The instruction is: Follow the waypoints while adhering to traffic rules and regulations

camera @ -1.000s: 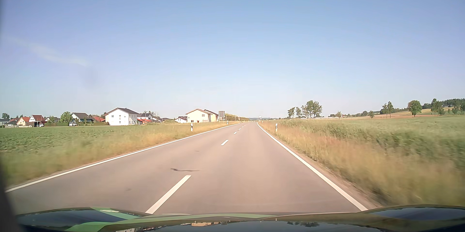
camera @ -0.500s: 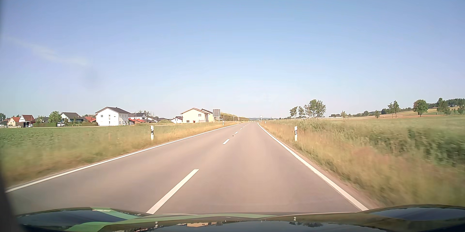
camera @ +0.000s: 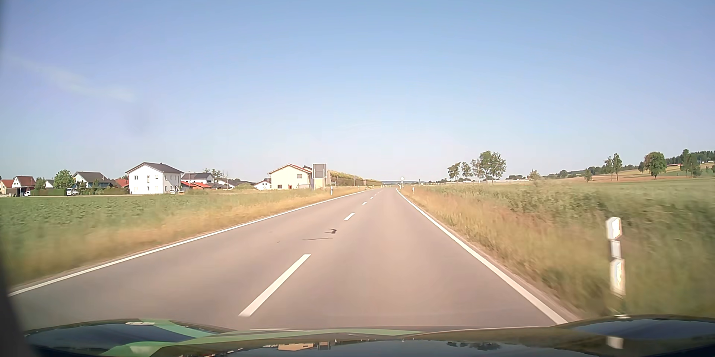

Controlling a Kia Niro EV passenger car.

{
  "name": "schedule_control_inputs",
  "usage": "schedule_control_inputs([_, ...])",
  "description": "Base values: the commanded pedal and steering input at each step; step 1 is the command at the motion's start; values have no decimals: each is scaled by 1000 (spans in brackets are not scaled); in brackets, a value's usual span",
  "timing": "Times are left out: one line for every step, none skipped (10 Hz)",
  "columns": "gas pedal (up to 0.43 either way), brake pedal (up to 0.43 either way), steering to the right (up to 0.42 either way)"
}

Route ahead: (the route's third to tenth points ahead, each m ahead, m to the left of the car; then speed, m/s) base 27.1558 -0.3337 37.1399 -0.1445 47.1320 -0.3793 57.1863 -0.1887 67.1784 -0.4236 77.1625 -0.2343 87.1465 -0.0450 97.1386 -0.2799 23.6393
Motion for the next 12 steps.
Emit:
schedule_control_inputs([228,0,0])
schedule_control_inputs([220,0,0])
schedule_control_inputs([220,0,0])
schedule_control_inputs([228,0,0])
schedule_control_inputs([228,0,0])
schedule_control_inputs([228,0,0])
schedule_control_inputs([228,0,0])
schedule_control_inputs([228,0,0])
schedule_control_inputs([228,0,0])
schedule_control_inputs([228,0,0])
schedule_control_inputs([228,0,0])
schedule_control_inputs([209,0,0])
